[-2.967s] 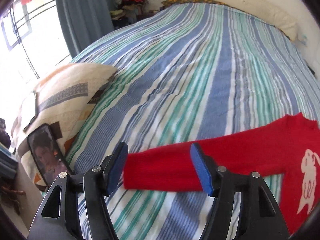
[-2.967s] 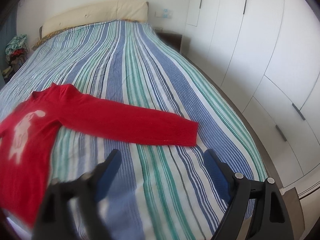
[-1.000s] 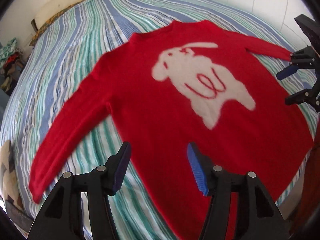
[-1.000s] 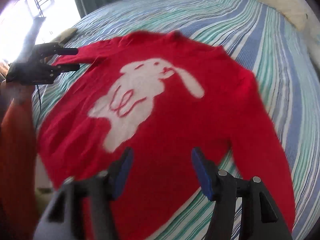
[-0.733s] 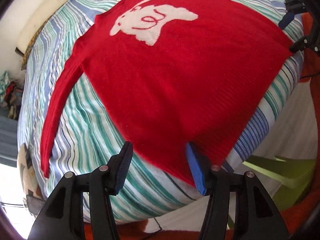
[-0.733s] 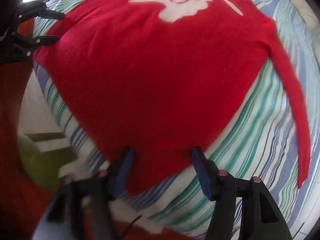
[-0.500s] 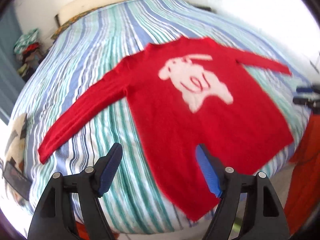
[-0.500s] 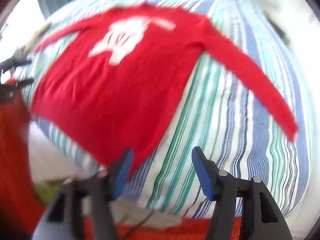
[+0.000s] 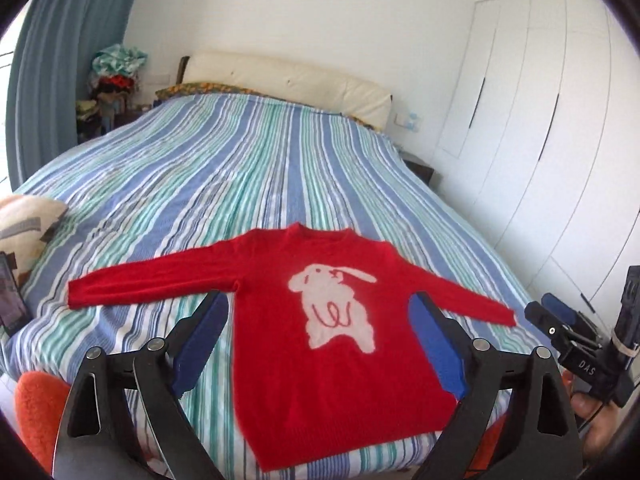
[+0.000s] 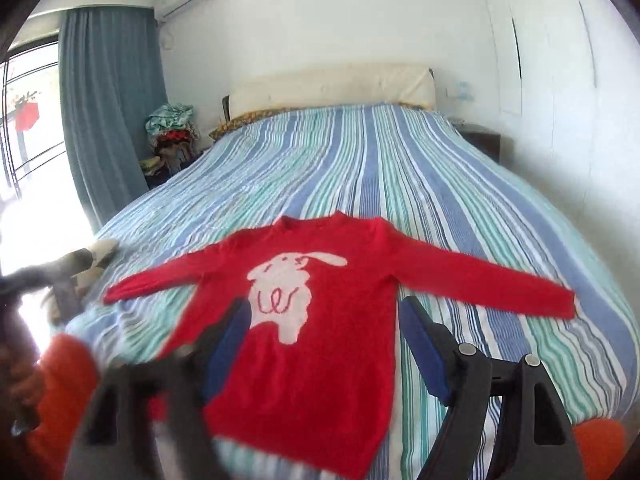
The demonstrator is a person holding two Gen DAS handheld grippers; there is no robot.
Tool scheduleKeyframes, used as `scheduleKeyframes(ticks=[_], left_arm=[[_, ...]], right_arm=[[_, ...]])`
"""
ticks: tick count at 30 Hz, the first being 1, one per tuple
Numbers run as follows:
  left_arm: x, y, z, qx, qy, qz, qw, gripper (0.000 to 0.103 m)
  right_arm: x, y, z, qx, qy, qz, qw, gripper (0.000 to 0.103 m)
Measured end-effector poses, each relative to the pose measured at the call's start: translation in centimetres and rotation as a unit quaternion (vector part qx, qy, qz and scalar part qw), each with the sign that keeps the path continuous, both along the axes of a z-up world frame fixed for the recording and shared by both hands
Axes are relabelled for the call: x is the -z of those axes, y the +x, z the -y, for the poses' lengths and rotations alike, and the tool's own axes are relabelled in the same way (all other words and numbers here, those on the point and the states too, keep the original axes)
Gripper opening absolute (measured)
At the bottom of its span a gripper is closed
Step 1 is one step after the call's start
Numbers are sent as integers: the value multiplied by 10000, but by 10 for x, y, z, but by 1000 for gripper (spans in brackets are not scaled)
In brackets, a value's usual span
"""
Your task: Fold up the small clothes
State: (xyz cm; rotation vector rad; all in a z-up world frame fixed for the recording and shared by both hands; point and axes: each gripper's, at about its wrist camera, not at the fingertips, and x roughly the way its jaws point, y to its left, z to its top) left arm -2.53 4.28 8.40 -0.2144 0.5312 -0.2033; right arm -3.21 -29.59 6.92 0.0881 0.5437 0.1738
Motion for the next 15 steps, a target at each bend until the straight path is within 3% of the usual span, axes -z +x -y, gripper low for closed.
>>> scheduleKeyframes(ticks=[3,6,11,15], left_arm=[[-21,-9,-2,-95,-145,253,9995,97],[-35,-12,-1,-24,-208,297,9993,97],[-52,-13,-3,94,-105,536,9985,100],[-31,-4,0,-335,165,539,9978,102]], right_arm=[[-34,-19,-8,-84,32,741,9972,93],[-56,-29,-16,-172,134,1212,9924,96],[-65,-27,-34,-325,434,1337,9895,97],[-53,-18,-45,-594,178,1086,9921,97]])
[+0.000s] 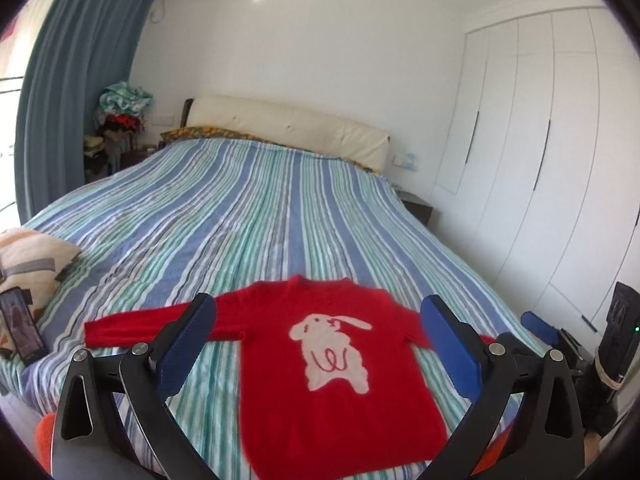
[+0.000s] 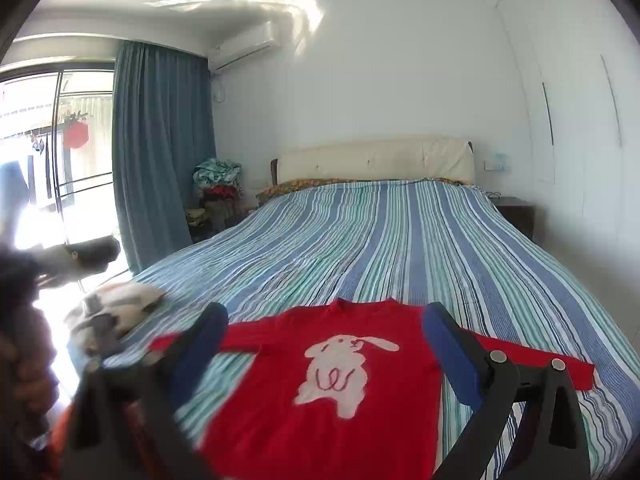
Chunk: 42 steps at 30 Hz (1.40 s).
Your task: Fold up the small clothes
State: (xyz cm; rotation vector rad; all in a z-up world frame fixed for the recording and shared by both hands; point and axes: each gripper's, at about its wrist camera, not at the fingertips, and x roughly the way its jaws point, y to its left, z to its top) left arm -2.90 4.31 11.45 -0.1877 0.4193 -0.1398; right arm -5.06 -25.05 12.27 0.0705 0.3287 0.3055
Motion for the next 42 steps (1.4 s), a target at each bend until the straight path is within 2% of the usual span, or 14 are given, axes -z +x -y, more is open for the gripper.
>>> scheduleKeyframes(ticks=[5,8,11,14,17,19,23,25,27,29,31,34,37,42], left_arm=[[78,31,6,-104,492,-872,9949,101],[129,44,6,10,747,-1557,9850,101],[170,55,-3,12,788,-2216,9720,101],[187,64,-17,-264,571,-2509,9660,101],[184,79,-33,-480,169,-2506,9668,101],[179,91,-40,-652,105,-2315,9706,101],[184,119,-57,-1282,285,-1904,9729,101],[197,125,-65,-1522,395,-1726,9724,101],[219,124,-69,-1691,729,-1744,9673,101],[245,122,-73,-1685,965,-2090,9584,101],[260,126,-77,-1569,926,-2518,9505,101],[257,125,-73,-1525,987,-2378,9542,101],[260,123,-68,-1474,1149,-2406,9525,101],[263,123,-69,-1505,1151,-2425,9515,101]], right_arm=[[32,20,15,131,103,-507,9986,97],[79,38,28,353,142,-1116,9930,97],[133,54,48,408,612,-2153,9738,97],[166,62,77,751,1115,-2712,9531,97],[180,72,109,1100,1560,-2993,9349,97],[180,81,128,1179,1679,-3062,9296,95],[159,107,185,1485,2078,-2704,9282,94],[151,122,223,1749,2382,-2497,9221,93],[149,132,262,2010,2745,-2299,9118,92],[155,138,297,2184,3131,-2139,8992,90],[172,141,325,2246,3516,-2160,8828,86],[211,140,355,2567,3873,-2506,8493,77],[242,139,376,2947,4016,-2869,8183,72],[255,147,399,3293,4290,-2842,7917,68]])
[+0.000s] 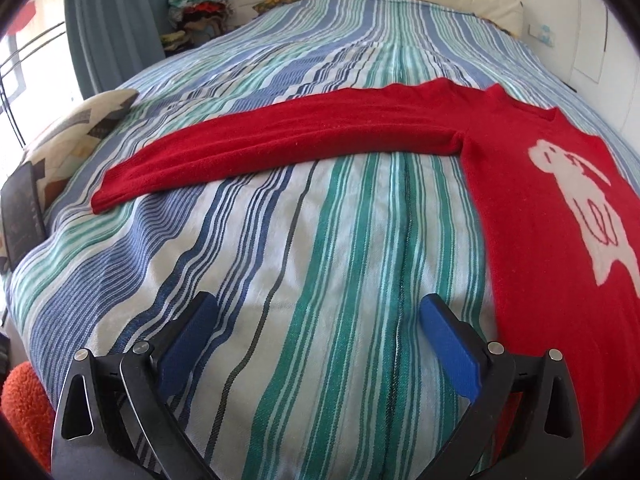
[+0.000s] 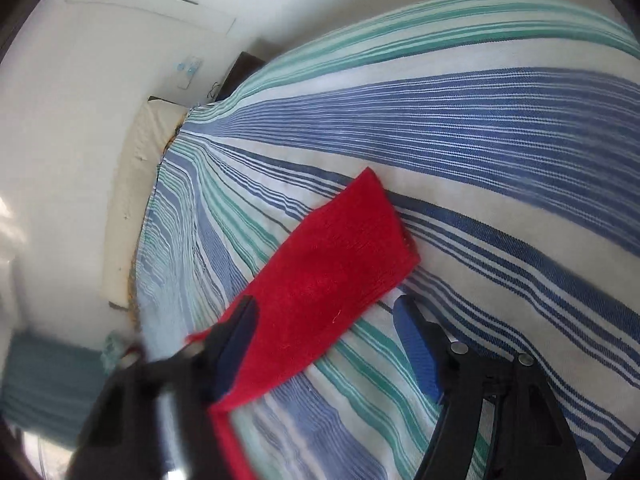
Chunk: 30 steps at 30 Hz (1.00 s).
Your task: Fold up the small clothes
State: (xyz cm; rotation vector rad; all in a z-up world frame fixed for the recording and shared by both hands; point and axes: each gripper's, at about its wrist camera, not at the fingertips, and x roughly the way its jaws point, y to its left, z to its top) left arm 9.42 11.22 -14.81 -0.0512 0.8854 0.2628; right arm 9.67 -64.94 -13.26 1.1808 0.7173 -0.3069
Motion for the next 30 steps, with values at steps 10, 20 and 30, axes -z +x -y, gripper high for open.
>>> scheduleKeyframes(ticks=[10,20,30], left_arm=[[4,0,1,0,54,15,10000,102],[5,7,0,-59,20,-13,10000,103],[7,4,1,-23,24,41,10000,103]], right_arm=[[1,34,12,231,-911,-927,9913,4],[-180,117,-142,-1958,-2679,864,9394,4],[-189,183,-394,-4251,-2720,1525,8497,4]])
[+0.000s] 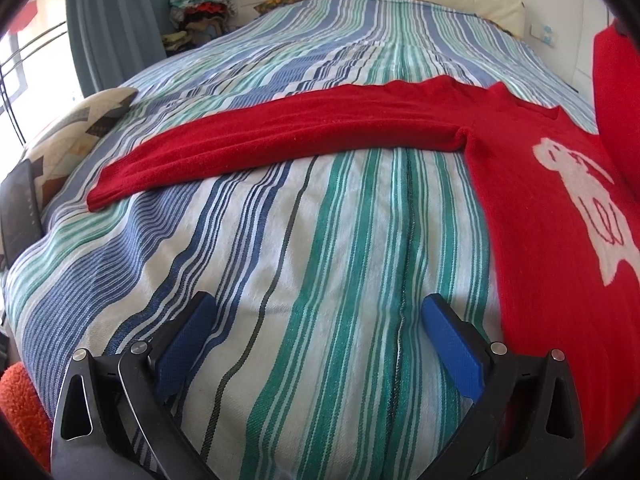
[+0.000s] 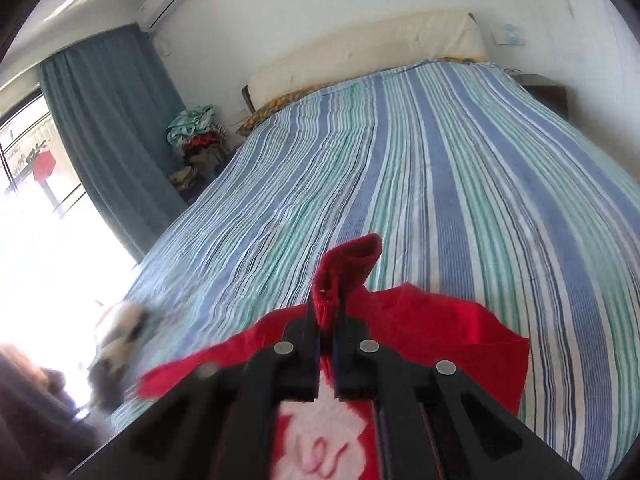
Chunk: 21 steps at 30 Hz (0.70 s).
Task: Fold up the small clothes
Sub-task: 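Grasp the sweater side with the right gripper and fold it inward over the body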
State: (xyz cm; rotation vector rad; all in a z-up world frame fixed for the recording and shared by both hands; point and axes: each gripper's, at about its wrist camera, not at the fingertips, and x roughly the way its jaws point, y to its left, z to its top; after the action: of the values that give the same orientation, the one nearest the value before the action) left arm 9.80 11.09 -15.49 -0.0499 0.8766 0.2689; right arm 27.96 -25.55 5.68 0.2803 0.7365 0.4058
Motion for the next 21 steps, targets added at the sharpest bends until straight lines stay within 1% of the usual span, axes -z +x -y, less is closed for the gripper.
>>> scheduleKeyframes(ticks=[2,3,5,6,7,8,9,10,11,13,14,15,16,17,18,19,21], left_arm=[[0,-1,1,-1,5,15,10000,103],[1,-1,1,0,11,21,10000,103],[1,-2,1,1,16,31,10000,103],[1,-2,1,1,14,34,10000,103],[1,-2,1,2,16,34,10000,103],[1,-2,1,1,16,39,10000,103],[1,-2,1,-2,19,38,10000,103],[1,-2,1,-2,21,36,10000,103],[1,-2,1,-3,21,33,10000,103],[1,-2,1,-9,22,25,10000,103],[1,-2,1,-10,23,20,10000,103],[0,-2,1,-14,25,16,10000,103],[0,-1,1,-20,29,12,10000,103],[1,0,1,-22,33,8,10000,103],[1,0,1,-29,40,6,10000,103],[1,1,2,-33,47,3,10000,103],[1,3,2,-45,66,-5,10000,103]], right_arm=[[20,8,-34,-152,-59,-161,9997,4],[33,11,-49,-216,-72,-323,9992,7],[71,13,-68,-405,-80,-939,9947,34],[88,13,-77,-547,36,-1277,9903,62],[104,10,-82,-749,315,-1510,9852,71],[115,3,-86,-962,580,-1628,9802,71],[124,-7,-89,-1188,737,-1701,9755,71],[130,-15,-89,-1416,787,-1731,9715,71],[133,-24,-87,-1593,741,-1691,9698,71],[131,-43,-68,-1661,528,-1427,9743,71],[128,-53,-52,-1524,419,-1252,9795,71],[125,-60,-30,-1265,347,-1091,9853,71],[125,-64,-2,-937,273,-978,9904,71],[124,-66,29,-541,78,-905,9944,72],[128,-71,56,-156,-225,-893,9956,72],[135,-75,79,165,-567,-952,9937,72],[148,-79,111,400,-1224,-1167,9848,72]])
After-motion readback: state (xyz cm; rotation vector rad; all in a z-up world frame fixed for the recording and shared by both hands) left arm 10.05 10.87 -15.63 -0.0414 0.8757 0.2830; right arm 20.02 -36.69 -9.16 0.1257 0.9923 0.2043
